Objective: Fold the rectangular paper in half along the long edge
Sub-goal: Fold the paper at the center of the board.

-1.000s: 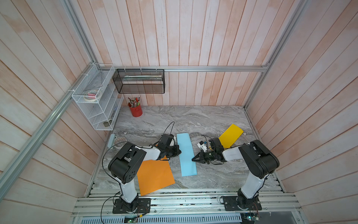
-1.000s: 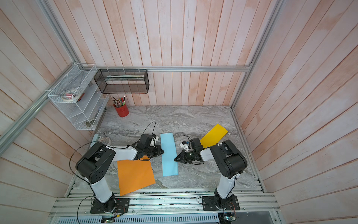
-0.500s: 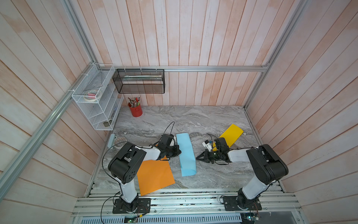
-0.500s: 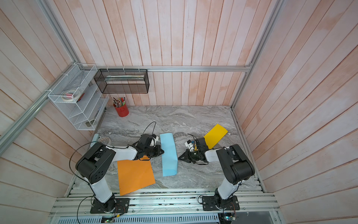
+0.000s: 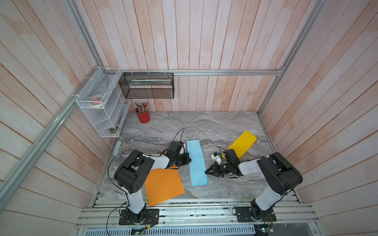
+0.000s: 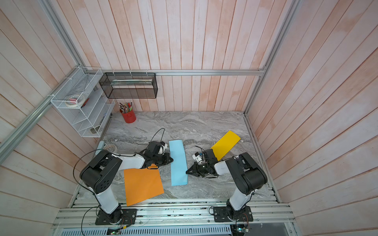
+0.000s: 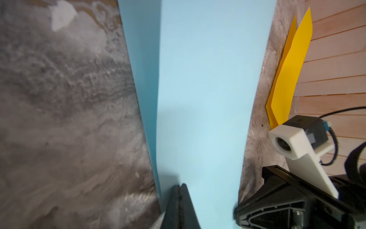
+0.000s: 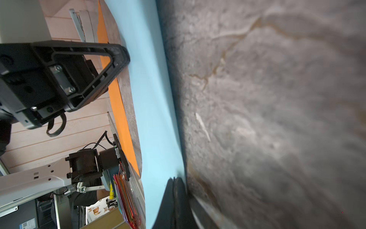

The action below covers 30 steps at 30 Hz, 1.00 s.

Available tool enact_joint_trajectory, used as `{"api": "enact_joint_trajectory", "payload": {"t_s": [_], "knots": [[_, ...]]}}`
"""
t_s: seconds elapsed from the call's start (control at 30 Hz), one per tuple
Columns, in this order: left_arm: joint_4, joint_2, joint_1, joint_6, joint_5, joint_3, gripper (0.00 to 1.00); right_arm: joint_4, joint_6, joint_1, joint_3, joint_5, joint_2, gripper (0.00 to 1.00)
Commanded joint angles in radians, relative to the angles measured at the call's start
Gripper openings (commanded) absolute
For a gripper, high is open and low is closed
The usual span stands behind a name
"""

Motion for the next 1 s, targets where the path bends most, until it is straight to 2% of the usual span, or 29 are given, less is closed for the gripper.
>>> {"api": "enact_joint_trajectory", "payload": {"t_s": [0.0, 0.17, 0.3, 0.47, 0.77, 0.97], "knots": [[-0.132, 0.016, -0.003, 0.014, -0.056, -0.049, 0.0, -0.07, -0.015, -0.041, -0.067, 0.044, -0.037, 0.0], [-0.131, 0.02, -0.003, 0.015, -0.055, -0.051, 0.0, -0.203, -0.075, -0.073, -0.04, 0.062, -0.126, 0.0], [-0.129, 0.022, -0.003, 0.013, -0.054, -0.049, 0.0, -0.244, -0.067, -0.01, 0.052, 0.084, -0.169, 0.0], [-0.129, 0.024, -0.003, 0.011, -0.052, -0.048, 0.0, -0.197, -0.012, 0.074, 0.106, 0.09, -0.121, 0.0], [-0.131, 0.028, -0.002, 0.015, -0.049, -0.04, 0.0, -0.066, 0.054, 0.078, -0.057, 0.078, -0.089, 0.0], [-0.132, 0.032, -0.003, 0.018, -0.049, -0.04, 0.0, -0.182, -0.019, 0.026, -0.125, 0.103, -0.16, 0.0]]}}
